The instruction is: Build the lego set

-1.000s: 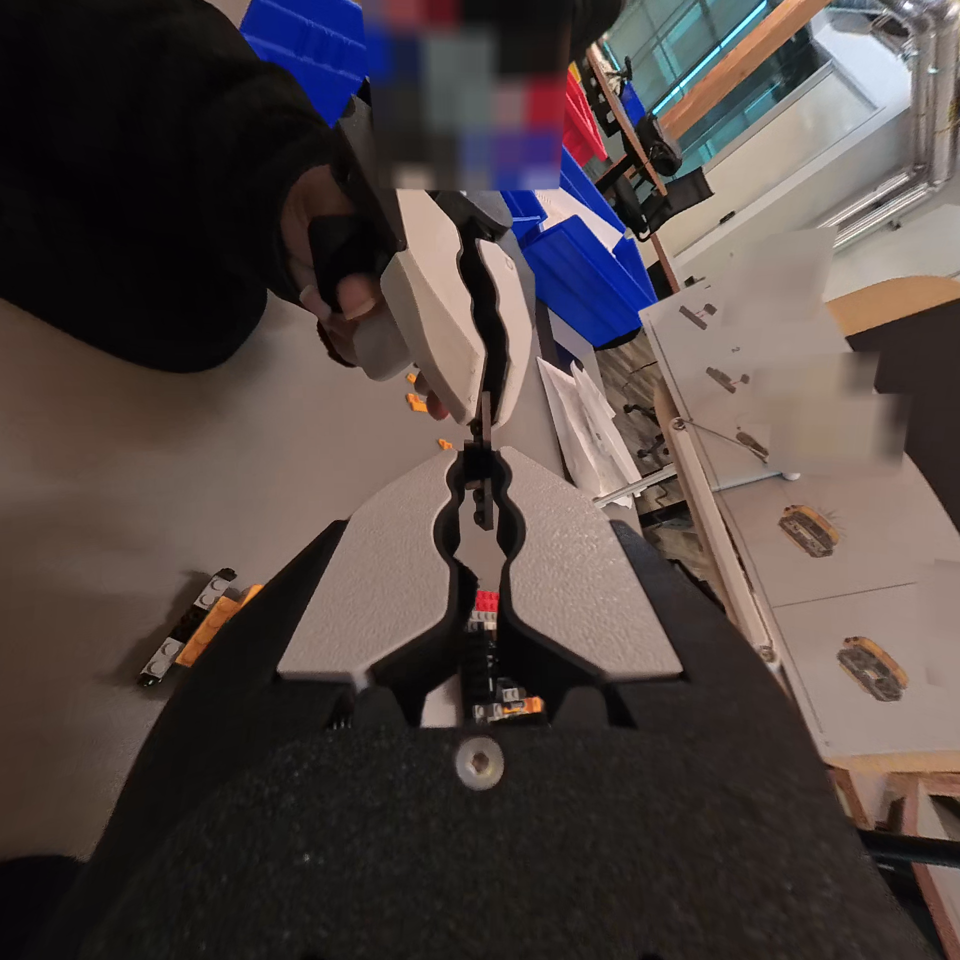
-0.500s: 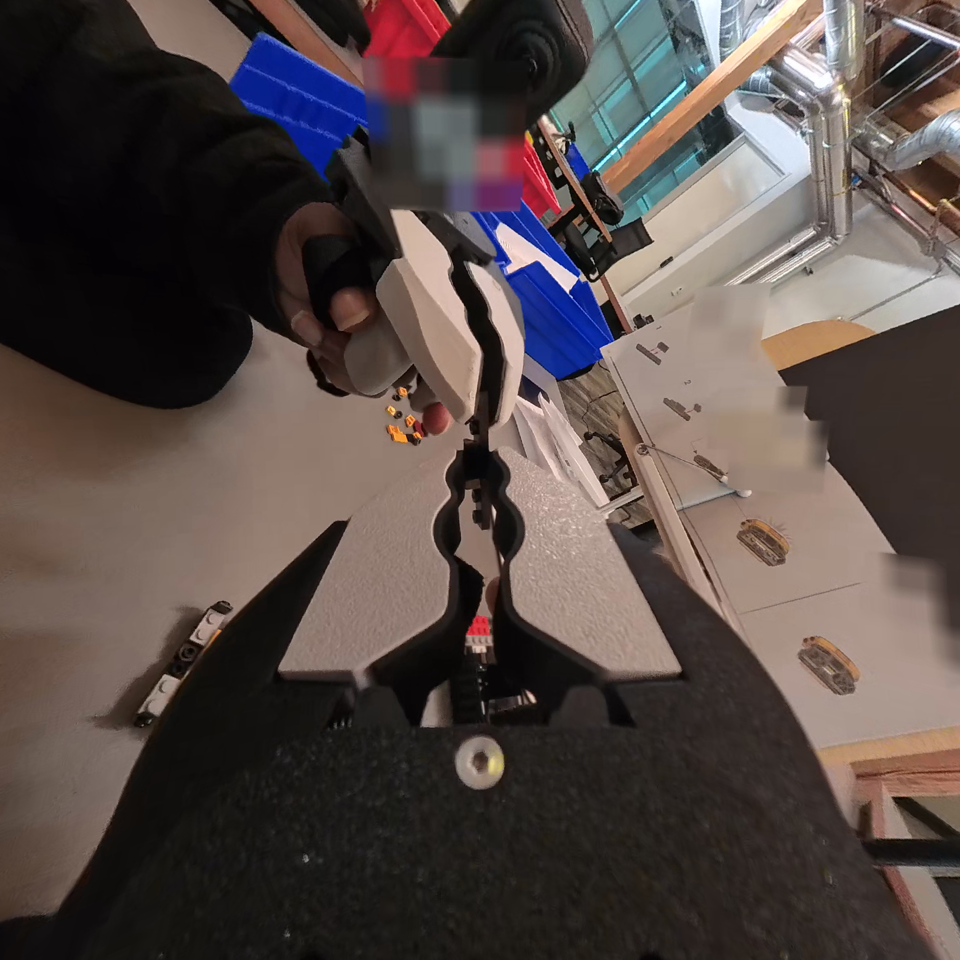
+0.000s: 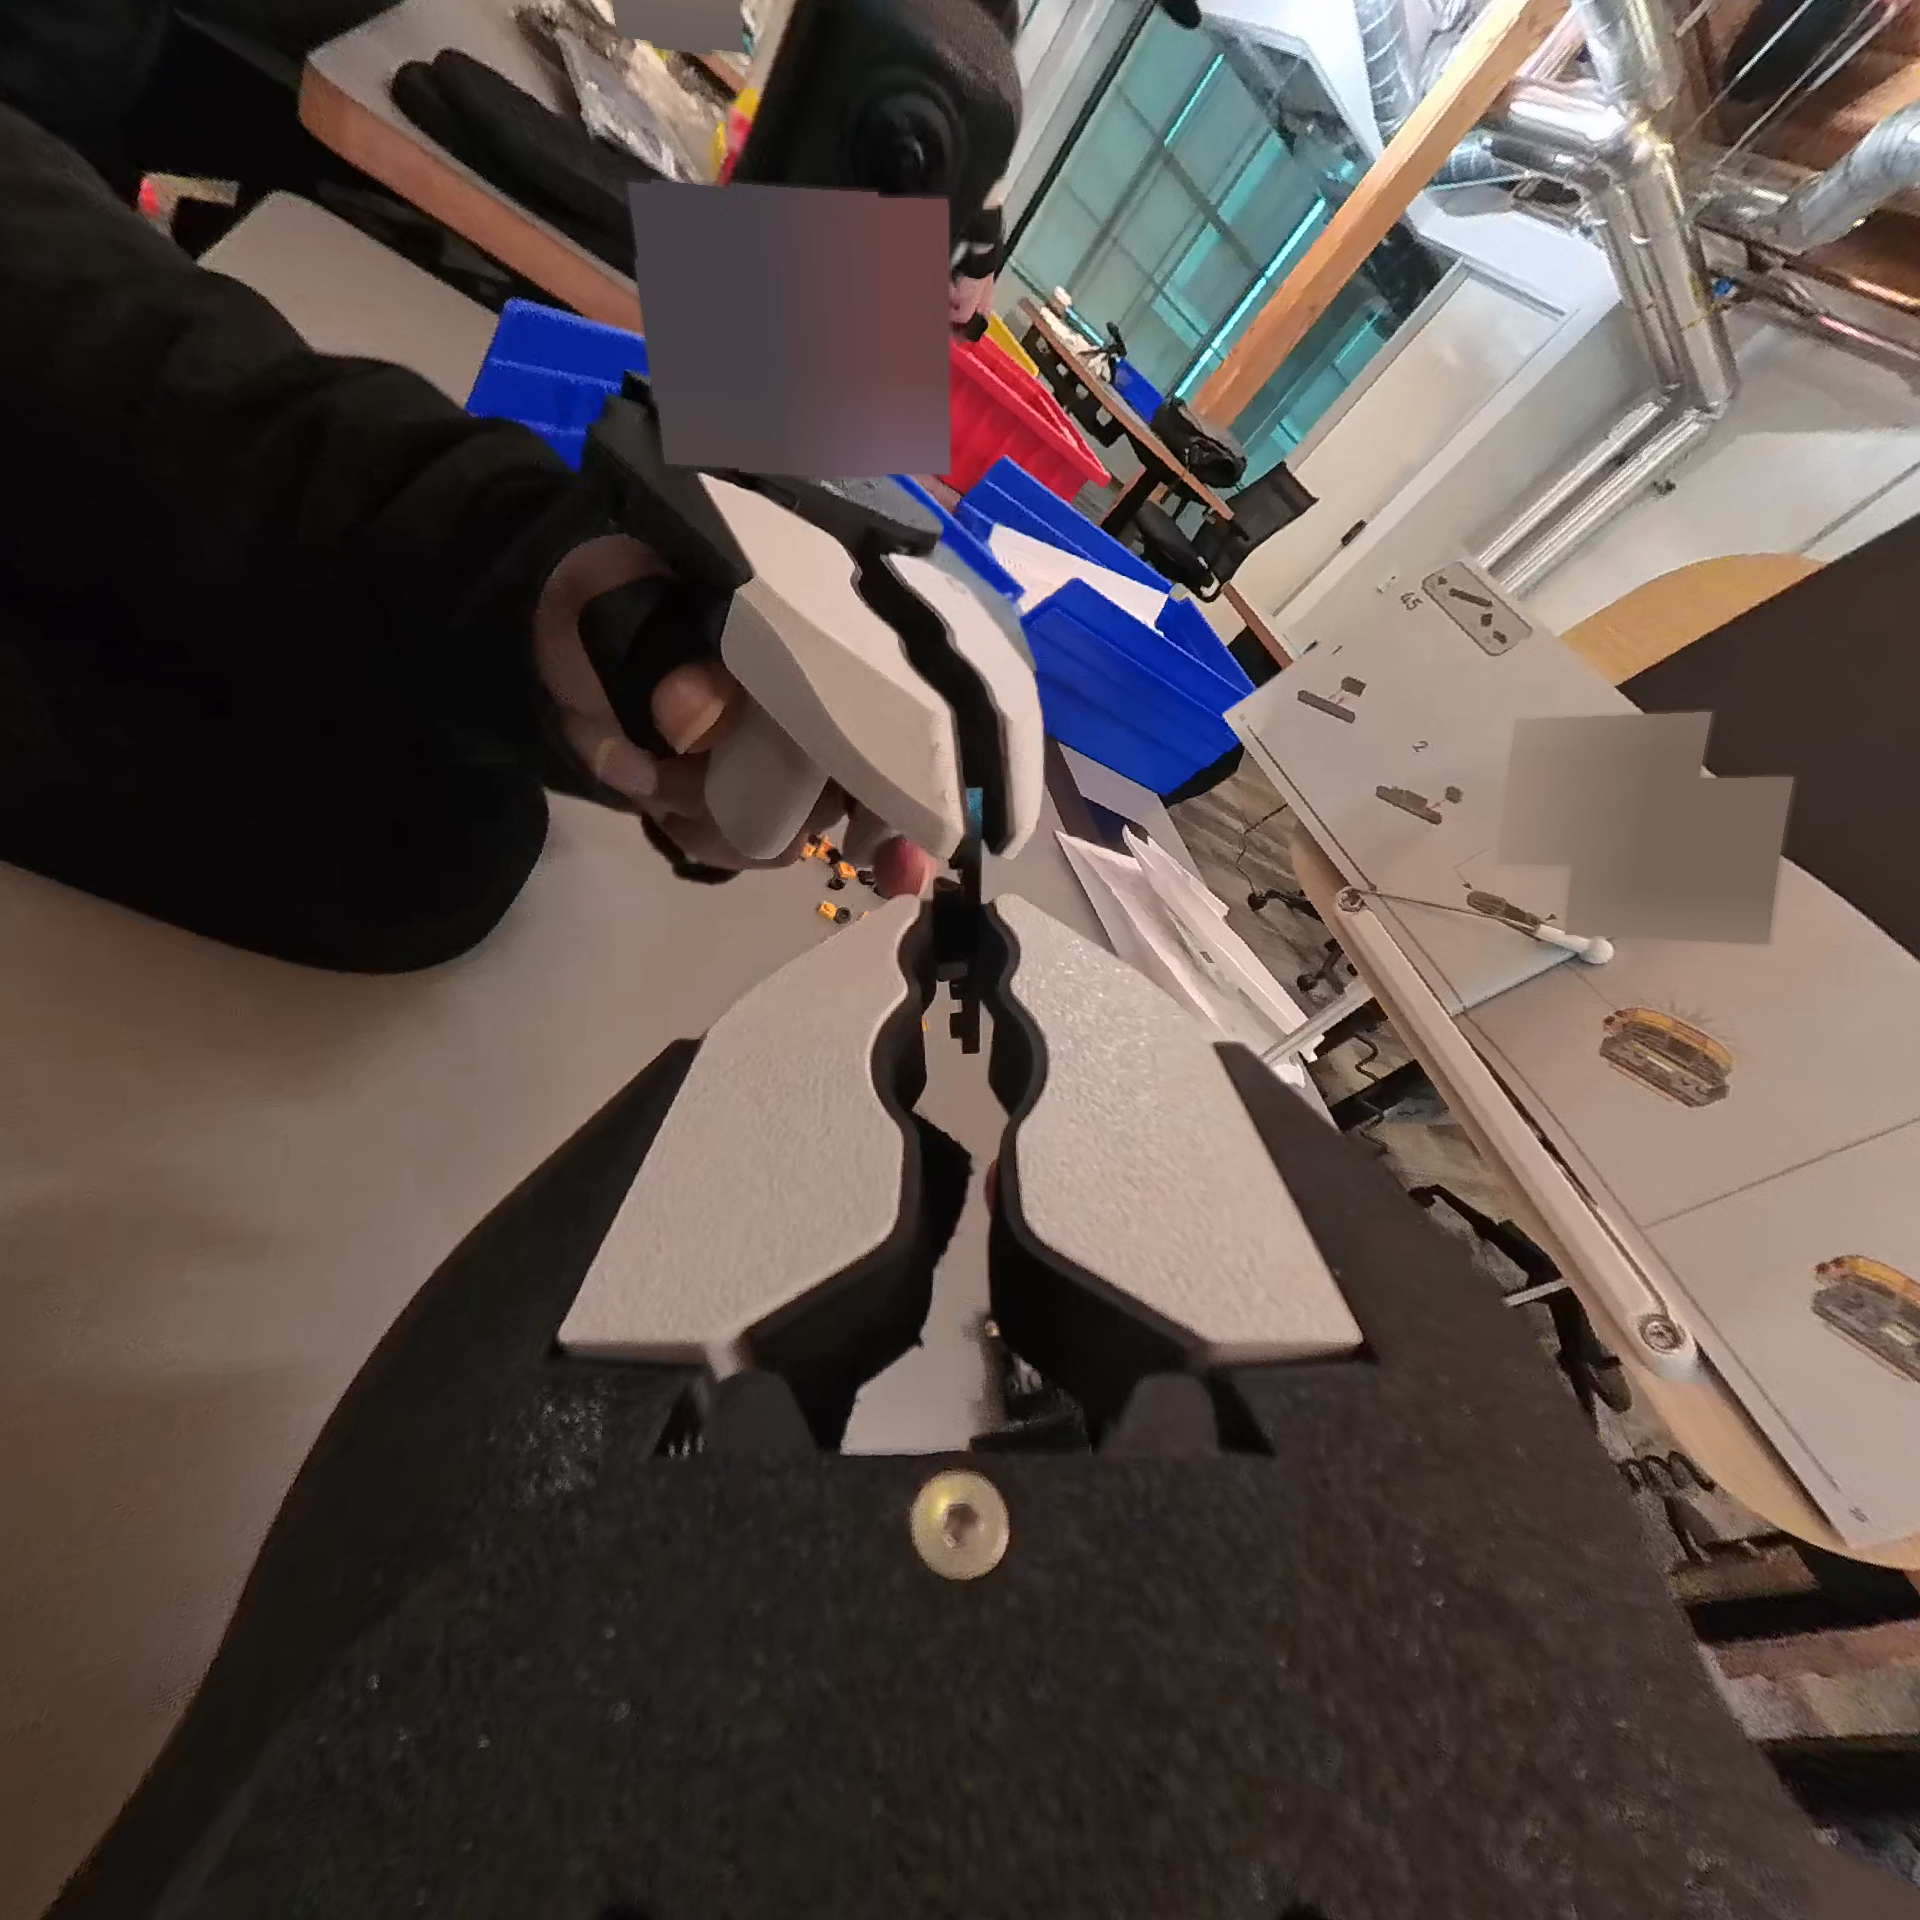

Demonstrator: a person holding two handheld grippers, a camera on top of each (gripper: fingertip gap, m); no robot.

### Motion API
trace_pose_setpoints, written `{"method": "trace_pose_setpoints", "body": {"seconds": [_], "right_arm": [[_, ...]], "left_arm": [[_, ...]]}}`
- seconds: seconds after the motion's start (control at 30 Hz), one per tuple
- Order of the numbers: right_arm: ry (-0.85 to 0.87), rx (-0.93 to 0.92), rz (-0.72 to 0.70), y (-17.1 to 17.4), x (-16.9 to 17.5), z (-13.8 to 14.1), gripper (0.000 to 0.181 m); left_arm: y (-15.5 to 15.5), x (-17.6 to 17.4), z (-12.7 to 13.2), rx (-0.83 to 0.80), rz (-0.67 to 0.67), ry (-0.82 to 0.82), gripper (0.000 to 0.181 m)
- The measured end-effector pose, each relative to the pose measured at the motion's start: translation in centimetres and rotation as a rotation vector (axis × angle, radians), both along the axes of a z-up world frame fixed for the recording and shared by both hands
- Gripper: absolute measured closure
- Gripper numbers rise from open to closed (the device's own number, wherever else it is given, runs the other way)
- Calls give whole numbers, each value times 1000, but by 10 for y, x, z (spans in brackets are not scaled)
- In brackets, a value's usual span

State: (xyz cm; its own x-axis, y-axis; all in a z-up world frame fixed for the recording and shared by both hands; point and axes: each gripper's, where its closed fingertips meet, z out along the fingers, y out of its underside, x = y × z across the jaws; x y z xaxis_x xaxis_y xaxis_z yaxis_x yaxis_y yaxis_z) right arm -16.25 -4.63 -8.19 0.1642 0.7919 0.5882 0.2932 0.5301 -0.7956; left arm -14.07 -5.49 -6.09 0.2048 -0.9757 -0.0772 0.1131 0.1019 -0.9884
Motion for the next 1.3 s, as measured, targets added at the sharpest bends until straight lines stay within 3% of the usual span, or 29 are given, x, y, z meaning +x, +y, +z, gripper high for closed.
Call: {"method": "trace_pose_setpoints", "body": {"seconds": [0.27, 0.57, 0.87, 0.97, 1.13, 1.3], "right_arm": [[56, 13, 0, -3, -1, 5, 173], [59, 125, -31, -6, -2, 10, 173], [63, 113, -56, -6, 0, 13, 174], [49, 15, -10, -5, 0, 8, 173], [39, -450, 231, -14, 4, -5, 174], [-88, -684, 418, -25, 11, -20, 174]], "left_arm": [[-4, 0, 5, -158, -118, -154, 174], [-12, 3, 7, -169, -186, -187, 173], [-13, 4, 11, -255, -242, -266, 173], [-9, 4, 8, -234, -212, -234, 174], [-8, 1, 2, -115, -170, -117, 165], [-10, 5, -17, -46, -146, 72, 163]]}}
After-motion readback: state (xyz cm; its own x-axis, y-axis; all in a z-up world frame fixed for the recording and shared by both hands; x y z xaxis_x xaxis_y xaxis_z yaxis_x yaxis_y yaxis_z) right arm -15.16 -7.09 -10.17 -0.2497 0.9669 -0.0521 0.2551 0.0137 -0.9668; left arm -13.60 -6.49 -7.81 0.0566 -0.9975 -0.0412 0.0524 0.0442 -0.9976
